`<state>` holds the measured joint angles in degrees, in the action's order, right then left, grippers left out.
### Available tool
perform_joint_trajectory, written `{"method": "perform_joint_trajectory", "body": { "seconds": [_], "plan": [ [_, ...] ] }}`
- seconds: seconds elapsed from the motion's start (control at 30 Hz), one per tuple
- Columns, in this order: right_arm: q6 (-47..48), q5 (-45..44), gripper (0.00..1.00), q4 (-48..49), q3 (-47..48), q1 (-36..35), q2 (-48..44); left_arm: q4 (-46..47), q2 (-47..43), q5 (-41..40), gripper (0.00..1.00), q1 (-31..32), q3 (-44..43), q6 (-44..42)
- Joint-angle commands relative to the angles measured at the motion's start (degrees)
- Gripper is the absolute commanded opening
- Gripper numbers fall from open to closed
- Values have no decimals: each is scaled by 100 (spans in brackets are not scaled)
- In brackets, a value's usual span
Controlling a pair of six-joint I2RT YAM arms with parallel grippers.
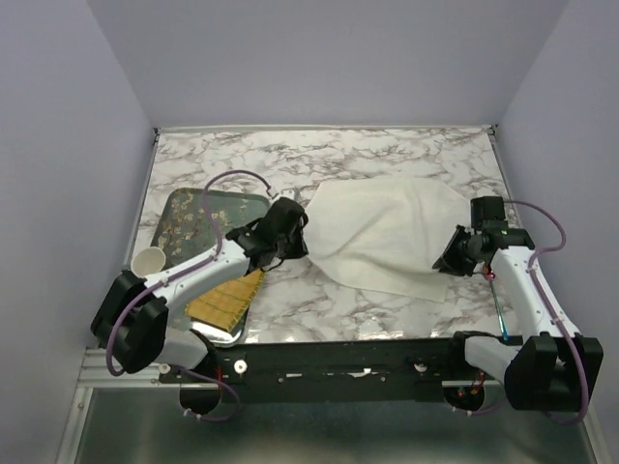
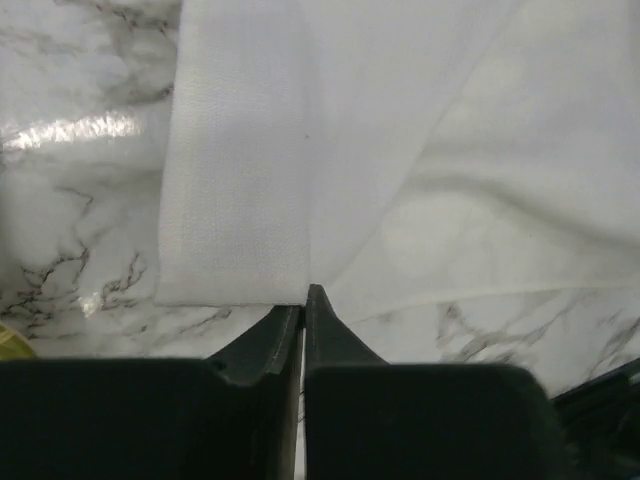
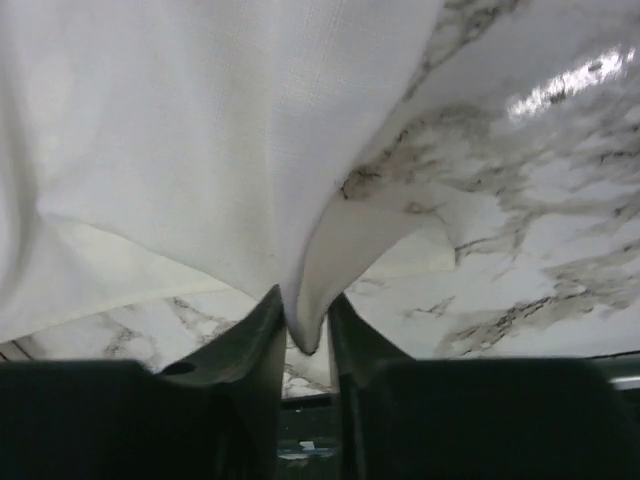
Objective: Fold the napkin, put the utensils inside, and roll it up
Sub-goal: Flatten the napkin out
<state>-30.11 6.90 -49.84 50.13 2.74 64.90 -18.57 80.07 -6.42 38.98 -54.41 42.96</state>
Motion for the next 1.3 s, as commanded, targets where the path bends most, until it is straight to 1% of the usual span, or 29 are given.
{"method": "perform_joint_trajectory", "body": {
  "seconds": [0.0, 0.03, 0.07, 0.1, 0.13, 0.2, 0.23, 0.27, 0.3, 0.33, 0.37, 0.4, 0.43, 0.47, 0.5, 0.53, 0.57, 0.6, 0.67, 0.7, 0.77, 0.8, 0.83, 0.9, 0.93, 1.0, 1.17, 1.27],
  "plan": [
    [-321, -222, 57, 98, -260, 68, 47, -59, -815, 131, 51, 513, 686, 20],
    [-268, -572, 70, -41, -93, 68, 110, -172, -905, 106, 69, 549, 652, -59],
    [-198, -654, 91, -8, 66, 68, 136, -548, -993, 71, 80, 566, 477, -112],
    [-14, -654, 96, 123, 250, 68, 154, -691, -1168, -17, 81, 567, 336, -260],
    [92, -846, 100, 411, 417, 68, 276, -770, -1213, -18, 83, 558, 204, -384],
    [346, -778, 100, 676, 707, 60, 539, -929, -1092, -18, 85, 549, -375, -629],
    [365, -464, 100, 1017, 970, 51, 863, -990, -986, -44, 85, 540, -612, -709],
    [348, -331, 100, 1125, 1138, 51, 1101, -1052, -846, -44, 84, 532, -1041, -788],
    [339, -294, 100, 1239, 1331, -71, 1295, -1061, -566, -53, 84, 532, -1236, -885],
    [382, -512, 100, 1449, 1672, -220, 1488, -1053, -415, -88, 84, 505, -1404, -999],
    [392, -653, 100, 1434, 1963, -317, 1995, -983, -274, -62, 84, 470, -1710, -1061],
    [383, -863, 100, 1408, 2218, -631, 2217, -982, 66, -53, 83, 366, -1887, -1079],
    [339, -961, 100, 1399, 2455, -722, 2489, -982, 244, -53, 83, 295, -2072, -1105],
    [269, -979, 99, 1355, 3015, -810, 2944, -947, 411, 8, 82, 207, -2395, -1114],
    [190, -971, 99, 1294, 3273, -958, 3210, -973, 795, 87, 81, 128, -2590, -1106],
    [181, -997, 98, 1258, 3545, -1047, 3439, -1017, 973, 166, 81, -64, -2783, -1114],
    [172, -1076, 98, 1214, 4035, -1143, 3641, -1043, 1140, 297, 80, -136, -3090, -1140],
    [207, -1163, 96, 1162, 4344, -1301, 4148, -1044, 1429, 368, 80, -189, -3223, -1176],
    [233, -1374, 95, 837, 4881, -1460, 4669, -1192, 1712, 456, 79, -391, -3487, -1211],
    [260, -1462, 93, 723, 5432, -1565, 5115, -1237, 1940, 587, 79, -461, -3715, -1237],
    [286, -1551, 90, 573, 5857, -1654, 5540, -1368, 2117, 798, 75, -662, -3892, -1281],
    [269, -1568, 86, 538, 6216, -1698, 5707, -1369, 2170, 948, 75, -707, -3901, -1264],
    [269, -1568, 80, 494, 6428, -1733, 6066, -1317, 2170, 984, 74, -743, -3849, -1281],
    [330, -1621, 75, 458, 6737, -1847, 6384, -1150, 2144, 932, 74, -787, -3648, -1308],
    [330, -1682, 75, 354, 7060, -1882, 6664, -1097, 2153, 914, 74, -796, -3586, -1299],
    [260, -1674, 76, 239, 7317, -1988, 6938, -1070, 2214, 931, 72, -813, -3533, -1281],
    [67, -1569, 77, 177, 7397, -2146, 7343, -1105, 2197, 1116, 71, -822, -3471, -1290],
    [40, -1586, 77, 89, 7423, -2199, 7519, -1027, 2057, 1072, 71, -822, -3313, -1255]
  ]
}}
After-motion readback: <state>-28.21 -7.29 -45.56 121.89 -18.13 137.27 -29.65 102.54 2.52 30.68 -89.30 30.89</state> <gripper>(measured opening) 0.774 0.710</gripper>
